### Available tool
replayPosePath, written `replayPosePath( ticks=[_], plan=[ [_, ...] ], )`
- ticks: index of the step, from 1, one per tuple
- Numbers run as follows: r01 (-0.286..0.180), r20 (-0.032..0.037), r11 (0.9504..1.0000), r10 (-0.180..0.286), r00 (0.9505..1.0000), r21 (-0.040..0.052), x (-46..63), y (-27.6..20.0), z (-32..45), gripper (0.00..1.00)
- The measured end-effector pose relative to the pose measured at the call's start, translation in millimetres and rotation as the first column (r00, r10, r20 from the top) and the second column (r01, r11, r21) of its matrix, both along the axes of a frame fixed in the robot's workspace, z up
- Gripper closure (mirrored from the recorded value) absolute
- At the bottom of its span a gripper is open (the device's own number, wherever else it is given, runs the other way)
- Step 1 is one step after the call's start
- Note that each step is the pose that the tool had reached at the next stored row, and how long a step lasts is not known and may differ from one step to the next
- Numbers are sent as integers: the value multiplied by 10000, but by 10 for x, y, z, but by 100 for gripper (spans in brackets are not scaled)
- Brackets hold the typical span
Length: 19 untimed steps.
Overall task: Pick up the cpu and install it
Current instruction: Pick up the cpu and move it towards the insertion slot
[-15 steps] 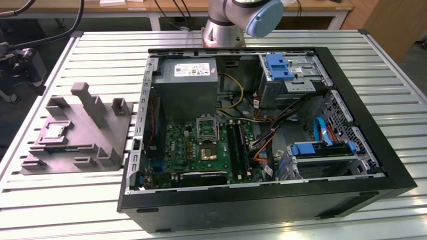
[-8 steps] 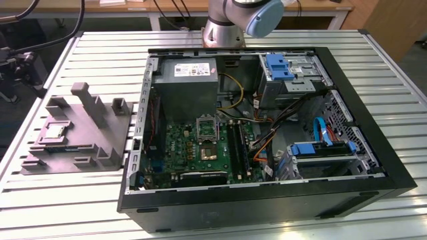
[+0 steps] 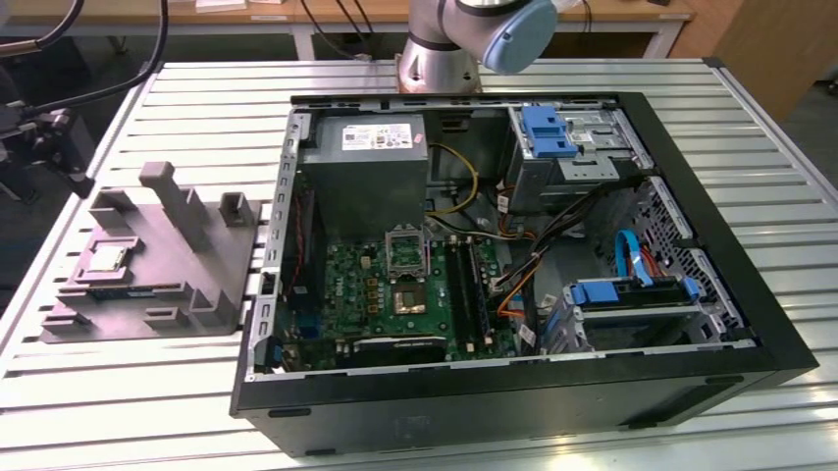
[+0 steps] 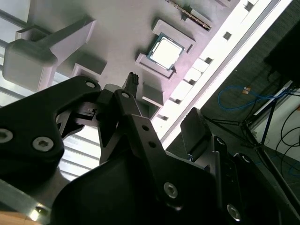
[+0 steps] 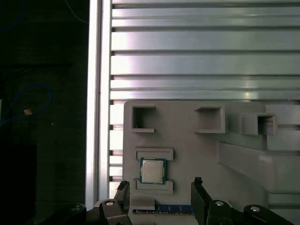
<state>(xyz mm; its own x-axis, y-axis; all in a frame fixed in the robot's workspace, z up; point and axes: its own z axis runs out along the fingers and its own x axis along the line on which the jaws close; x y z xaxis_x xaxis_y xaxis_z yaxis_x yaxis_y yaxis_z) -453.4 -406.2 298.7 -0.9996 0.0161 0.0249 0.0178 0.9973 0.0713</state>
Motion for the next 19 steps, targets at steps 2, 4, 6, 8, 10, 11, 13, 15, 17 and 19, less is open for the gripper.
replayPosePath(
  ticks=[2,4,6,8,10,11,13,15,17,19],
  plan=[
    [0,0,10000,0,10000,0,0,-4,-14,37],
    [0,0,10000,0,10000,1,0,-8,-27,37],
    [0,0,10000,0,10000,2,0,-12,-40,37],
    [-1,1,10000,1,10000,3,0,-15,-52,37],
    [0,0,10000,0,10000,3,-1,-18,-63,37],
    [0,0,10000,0,10000,3,-3,-18,-70,37],
    [-1,0,10000,1,10000,3,-9,-21,-86,37],
    [-1,0,10000,1,10000,3,-22,-21,-101,37],
    [-2,1,10000,2,10000,4,-29,-21,-109,37],
    [0,0,10000,0,10000,3,-30,-21,-111,37]
  ],
)
